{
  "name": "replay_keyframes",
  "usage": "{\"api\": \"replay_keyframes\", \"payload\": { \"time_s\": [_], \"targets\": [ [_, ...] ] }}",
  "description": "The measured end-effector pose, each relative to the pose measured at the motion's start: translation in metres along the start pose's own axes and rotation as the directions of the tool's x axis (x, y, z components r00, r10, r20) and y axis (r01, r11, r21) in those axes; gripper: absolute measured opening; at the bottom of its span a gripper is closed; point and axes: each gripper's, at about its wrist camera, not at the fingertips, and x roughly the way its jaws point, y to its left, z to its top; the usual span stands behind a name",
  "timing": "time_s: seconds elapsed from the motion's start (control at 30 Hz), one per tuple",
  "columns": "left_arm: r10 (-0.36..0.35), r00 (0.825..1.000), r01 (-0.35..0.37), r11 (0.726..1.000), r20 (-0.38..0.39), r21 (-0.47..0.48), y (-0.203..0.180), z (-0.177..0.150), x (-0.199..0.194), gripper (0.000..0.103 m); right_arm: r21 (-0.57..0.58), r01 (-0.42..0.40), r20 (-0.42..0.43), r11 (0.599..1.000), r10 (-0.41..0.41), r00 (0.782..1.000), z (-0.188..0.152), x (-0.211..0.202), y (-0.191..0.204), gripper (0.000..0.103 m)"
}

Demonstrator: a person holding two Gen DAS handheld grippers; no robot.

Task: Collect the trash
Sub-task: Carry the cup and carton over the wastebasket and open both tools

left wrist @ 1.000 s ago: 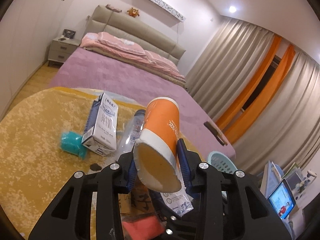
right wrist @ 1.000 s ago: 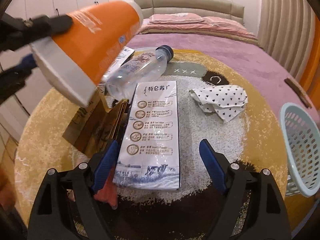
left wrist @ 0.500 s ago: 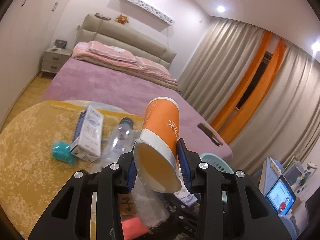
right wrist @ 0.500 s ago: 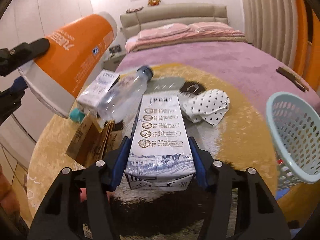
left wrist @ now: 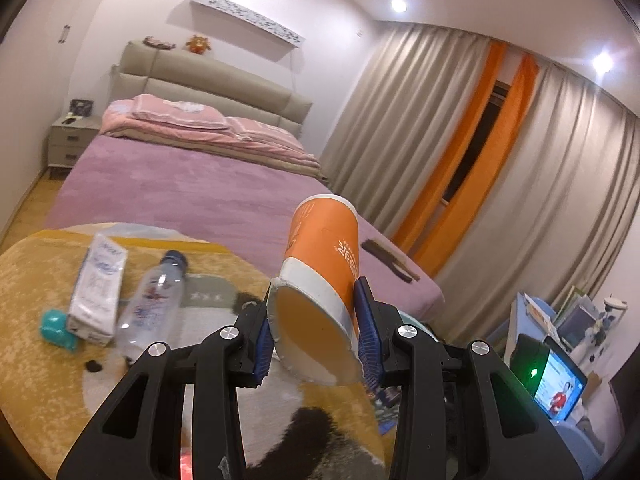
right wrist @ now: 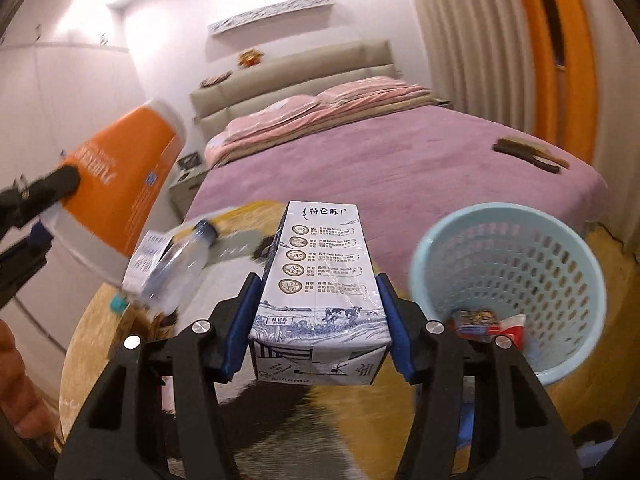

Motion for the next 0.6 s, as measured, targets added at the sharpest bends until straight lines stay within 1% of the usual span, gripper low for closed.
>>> {"api": "replay_keyframes", "payload": {
  "time_s": [0.17,0.33,0.6],
  "targets": [
    [-0.025,0.999,0.025,0.999,-0.024,0.032,-0.021,-0.001,0.02,0.035,0.07,0.043,0.035,0.997,-0.046,0.998,0.012,-0.013,-0.041,0.054],
    [-0.054,0.997,0.057,0.997,-0.055,0.057,-0.042,-0.003,0.047,0.035,0.137,0.099,0.064,0.986,-0.108,0.992,0.02,-0.024,-0.085,0.054],
    [-0.088,0.987,0.1,0.991,-0.135,0.086,-0.078,-0.018,0.103,0.035,0.238,0.182,0.065,0.954,-0.203,0.977,0.023,-0.03,-0.152,0.054]
  ]
}}
